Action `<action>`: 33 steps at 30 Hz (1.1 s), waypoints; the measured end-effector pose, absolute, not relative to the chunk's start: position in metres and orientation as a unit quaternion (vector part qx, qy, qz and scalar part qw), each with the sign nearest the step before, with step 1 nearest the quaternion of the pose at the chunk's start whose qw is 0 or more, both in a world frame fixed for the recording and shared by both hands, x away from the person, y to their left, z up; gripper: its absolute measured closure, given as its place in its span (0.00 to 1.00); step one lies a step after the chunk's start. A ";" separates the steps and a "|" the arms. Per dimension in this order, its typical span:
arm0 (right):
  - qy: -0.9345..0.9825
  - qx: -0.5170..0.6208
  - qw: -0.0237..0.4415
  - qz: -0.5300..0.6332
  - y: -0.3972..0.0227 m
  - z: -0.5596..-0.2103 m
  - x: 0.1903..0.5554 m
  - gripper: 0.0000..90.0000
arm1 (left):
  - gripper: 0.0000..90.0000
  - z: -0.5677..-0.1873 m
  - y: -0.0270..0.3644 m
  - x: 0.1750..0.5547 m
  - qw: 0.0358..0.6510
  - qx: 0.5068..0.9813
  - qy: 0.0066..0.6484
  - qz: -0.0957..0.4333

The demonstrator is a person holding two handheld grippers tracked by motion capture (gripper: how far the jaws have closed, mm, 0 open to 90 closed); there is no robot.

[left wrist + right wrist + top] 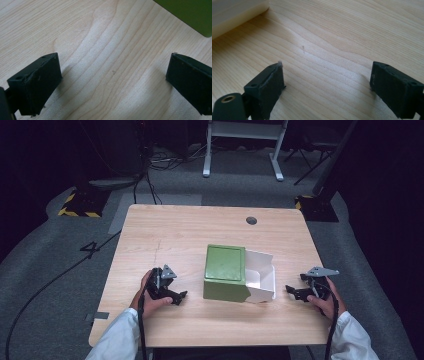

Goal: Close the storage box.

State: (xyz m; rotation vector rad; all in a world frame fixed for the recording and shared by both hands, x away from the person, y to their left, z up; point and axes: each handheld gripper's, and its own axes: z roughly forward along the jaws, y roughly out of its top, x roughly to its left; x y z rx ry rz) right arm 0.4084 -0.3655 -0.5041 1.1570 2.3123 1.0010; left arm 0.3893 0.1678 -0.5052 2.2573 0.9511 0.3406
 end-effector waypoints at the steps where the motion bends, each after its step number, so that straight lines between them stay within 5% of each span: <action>1: 0.821 0.408 0.182 0.356 -0.366 -0.504 0.409 0.13 | 0.00 -0.505 0.168 0.389 0.328 0.863 0.361 0.130; 15: 0.822 0.408 0.183 0.354 -0.363 -0.504 0.412 0.12 | 0.01 -0.505 0.167 0.386 0.332 0.872 0.339 0.122; 22: 0.831 0.392 0.172 0.356 -0.358 -0.500 0.406 0.22 | 0.01 -0.505 0.164 0.385 0.335 0.878 0.322 0.113; 33: 0.822 0.369 0.179 0.396 -0.334 -0.481 0.392 0.22 | 0.00 -0.505 0.155 0.390 0.337 0.885 0.303 0.107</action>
